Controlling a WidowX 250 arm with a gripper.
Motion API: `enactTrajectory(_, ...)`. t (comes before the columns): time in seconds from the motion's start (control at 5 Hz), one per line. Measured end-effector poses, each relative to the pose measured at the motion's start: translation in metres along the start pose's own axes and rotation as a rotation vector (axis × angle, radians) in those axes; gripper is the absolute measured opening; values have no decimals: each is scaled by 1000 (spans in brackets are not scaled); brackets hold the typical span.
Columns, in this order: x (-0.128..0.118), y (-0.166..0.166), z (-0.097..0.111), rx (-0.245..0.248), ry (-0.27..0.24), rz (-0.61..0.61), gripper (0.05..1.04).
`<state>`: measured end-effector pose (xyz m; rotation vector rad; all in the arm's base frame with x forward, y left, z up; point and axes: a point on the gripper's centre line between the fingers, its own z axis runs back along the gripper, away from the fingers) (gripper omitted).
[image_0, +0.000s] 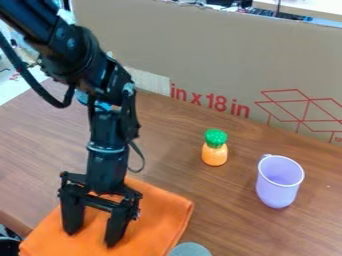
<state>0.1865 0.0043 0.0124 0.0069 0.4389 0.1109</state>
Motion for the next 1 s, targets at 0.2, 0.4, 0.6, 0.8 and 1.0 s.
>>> enactTrajectory(0.2, 12, 2, 15, 11, -99, -68, 1001)
enactTrajectory(0.4, 26, 1, 41, 14, -203, -104, 1001)
enactTrajectory(0.6, 28, 1, 76, 15, -340, -110, 1001)
enactTrajectory(0.8, 11, 3, 98, 16, -383, -79, 1001)
enactTrajectory(1.0, -2, 2, 114, 42, -410, -80, 1001)
